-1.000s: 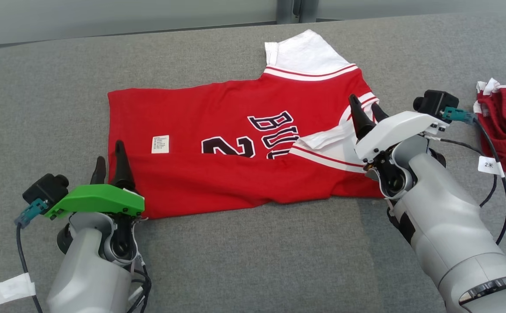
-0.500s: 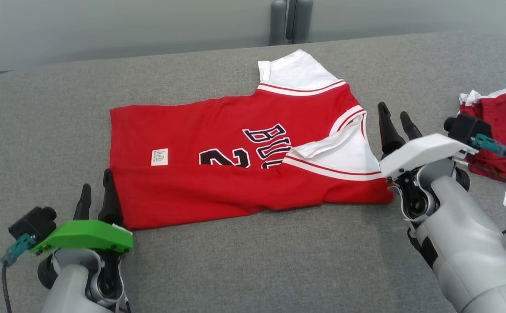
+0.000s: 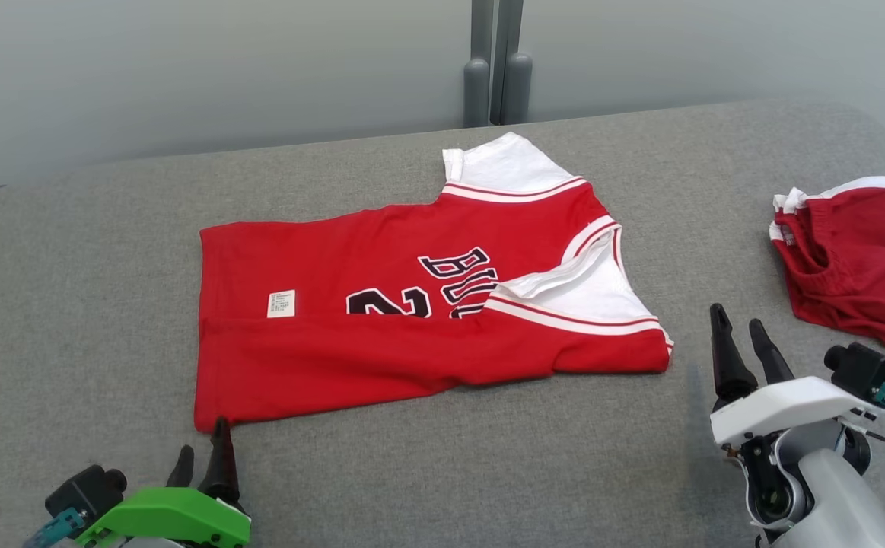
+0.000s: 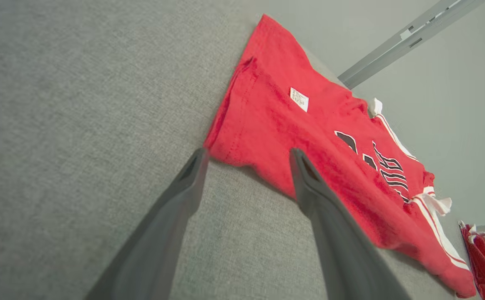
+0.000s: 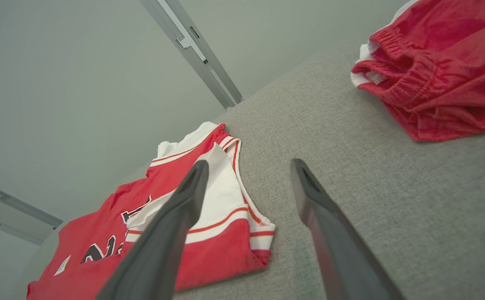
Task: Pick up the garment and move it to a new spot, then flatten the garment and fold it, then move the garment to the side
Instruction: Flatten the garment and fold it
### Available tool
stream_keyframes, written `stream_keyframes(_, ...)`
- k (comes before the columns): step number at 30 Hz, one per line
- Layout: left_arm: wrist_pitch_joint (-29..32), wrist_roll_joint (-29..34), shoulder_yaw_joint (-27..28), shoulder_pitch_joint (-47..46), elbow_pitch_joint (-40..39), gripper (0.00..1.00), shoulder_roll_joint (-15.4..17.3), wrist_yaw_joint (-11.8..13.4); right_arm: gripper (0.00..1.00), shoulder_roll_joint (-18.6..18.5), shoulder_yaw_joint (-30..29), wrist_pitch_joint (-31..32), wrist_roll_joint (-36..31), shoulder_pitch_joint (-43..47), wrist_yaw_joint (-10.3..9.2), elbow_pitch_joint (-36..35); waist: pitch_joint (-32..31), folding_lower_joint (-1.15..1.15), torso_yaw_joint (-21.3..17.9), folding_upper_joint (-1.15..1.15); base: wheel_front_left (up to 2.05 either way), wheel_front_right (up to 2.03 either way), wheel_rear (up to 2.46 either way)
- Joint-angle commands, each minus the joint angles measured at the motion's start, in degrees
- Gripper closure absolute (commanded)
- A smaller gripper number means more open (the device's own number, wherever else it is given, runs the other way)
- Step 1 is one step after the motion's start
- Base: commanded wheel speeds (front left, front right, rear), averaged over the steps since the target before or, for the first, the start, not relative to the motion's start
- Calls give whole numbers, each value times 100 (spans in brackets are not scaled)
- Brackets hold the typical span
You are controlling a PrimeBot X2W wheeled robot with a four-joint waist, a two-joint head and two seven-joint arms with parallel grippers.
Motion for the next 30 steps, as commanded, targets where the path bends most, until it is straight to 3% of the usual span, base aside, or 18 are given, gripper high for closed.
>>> stream_keyframes(1, 85, -71, -4, 116, -50, 0, -34, 59, 0, 60, -79, -5, -98, 164, 2, -133, -26, 0, -44, 0, 0, 0, 0)
stream_keyframes(14, 462, -683, 264, -52, 199, 0, -224, 189, 0, 592, -722, 755, -797, 862, 2, -1489, 203, 0, -372, 0, 0, 0, 0)
stream_keyframes(24, 340, -957, 558, -592, 779, 0, -177, 38, 0, 697, -947, 1104, -1032, 957, 2, -2030, 457, 0, -534, 0, 0, 0, 0)
stream_keyframes(25, 336, -962, 568, -631, 829, 10, -172, 34, 0, 700, -962, 1120, -1049, 968, 2, -2061, 469, 0, -541, 0, 0, 0, 0)
stream_keyframes(26, 320, -963, 573, -670, 878, 27, -164, 19, 0, 703, -980, 1139, -1066, 975, 2, -2087, 479, 0, -546, 0, 0, 0, 0)
stream_keyframes(27, 311, -947, 574, -706, 919, 53, -154, 3, 0, 705, -994, 1156, -1073, 981, 2, -2110, 487, 0, -548, 0, 0, 0, 0)
stream_keyframes(29, 240, -935, 597, -793, 991, 64, -144, -13, 0, 708, -1003, 1176, -1048, 994, 2, -2148, 499, 0, -546, 0, 0, 0, 0)
stream_keyframes(30, 188, -919, 613, -826, 1022, 76, -131, -24, 0, 709, -1002, 1185, -1033, 1000, 2, -2156, 501, 0, -541, 0, 0, 0, 0)
